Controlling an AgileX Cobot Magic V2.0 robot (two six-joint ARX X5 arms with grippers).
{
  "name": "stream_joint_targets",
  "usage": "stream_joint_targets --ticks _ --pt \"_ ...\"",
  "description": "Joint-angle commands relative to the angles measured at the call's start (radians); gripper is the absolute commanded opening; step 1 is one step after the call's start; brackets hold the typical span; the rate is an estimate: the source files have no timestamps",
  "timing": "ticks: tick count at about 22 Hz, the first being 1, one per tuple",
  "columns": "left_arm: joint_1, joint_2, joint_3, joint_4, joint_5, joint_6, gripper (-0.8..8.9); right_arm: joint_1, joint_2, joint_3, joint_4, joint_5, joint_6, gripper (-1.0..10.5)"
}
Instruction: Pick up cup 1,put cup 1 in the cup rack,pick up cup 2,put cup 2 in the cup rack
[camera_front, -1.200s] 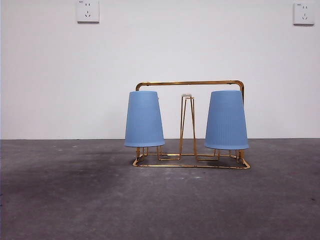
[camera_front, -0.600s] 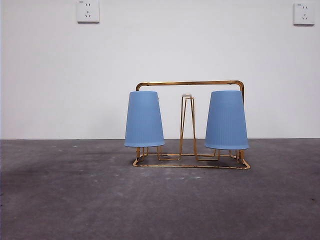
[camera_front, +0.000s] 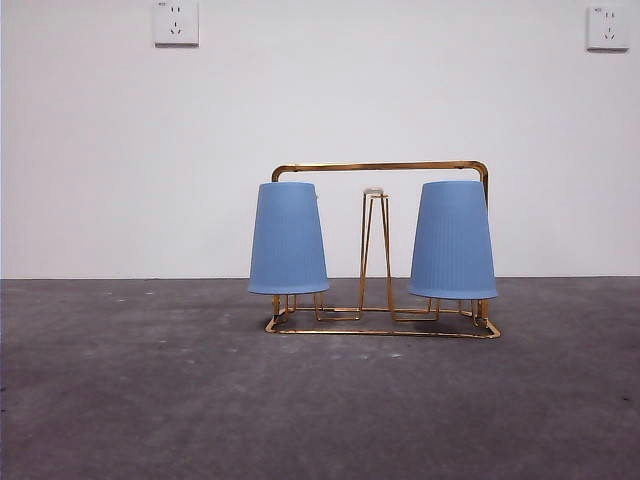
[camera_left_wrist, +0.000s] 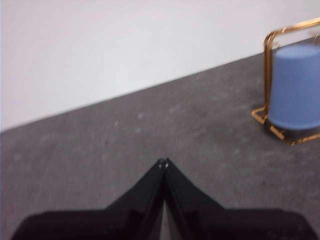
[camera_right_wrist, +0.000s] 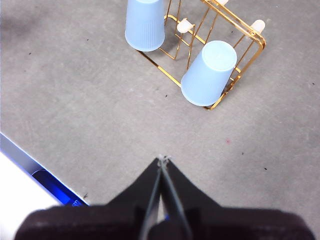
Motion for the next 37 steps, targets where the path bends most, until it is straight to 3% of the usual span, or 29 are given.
stream_joint_targets --ticks 1,3,5,9,24,25,28,31,37 --pt "0.004 -0.053 -0.074 0.010 -0.026 -0.057 -0.03 0.000 0.001 -0.004 -0.022 0.000 0.011 0.0" --pt "0.004 -0.104 -0.128 0.010 -0.032 -0.081 -0.03 0.000 0.001 -0.004 -0.022 0.000 0.011 0.0" --pt "0.006 -0.153 -0.134 -0.084 -0.048 -0.094 -0.03 0.000 0.001 -0.004 -0.022 0.000 0.011 0.0" --pt "0.008 -0.164 -0.134 -0.083 -0.033 -0.133 -0.03 0.000 0.001 -0.004 -0.022 0.000 0.011 0.0" --pt "0.009 -0.134 -0.134 -0.083 -0.040 -0.133 -0.03 -0.006 -0.001 -0.003 -0.019 0.005 0.011 0.0" --pt "0.009 -0.134 -0.134 -0.083 -0.040 -0.133 -0.03 -0.023 -0.023 -0.003 -0.005 0.026 -0.032 0.0" --pt "0.009 -0.134 -0.134 -0.083 -0.040 -0.133 -0.03 -0.130 -0.113 -0.028 0.215 -0.021 -0.078 0.0" --pt "0.009 -0.134 -0.134 -0.083 -0.040 -0.133 -0.03 -0.344 -0.268 -0.164 0.518 -0.221 -0.036 0.0" --pt "0.009 -0.132 -0.134 -0.083 -0.040 -0.133 -0.03 -0.661 -0.562 -0.611 0.883 -0.240 -0.076 0.0"
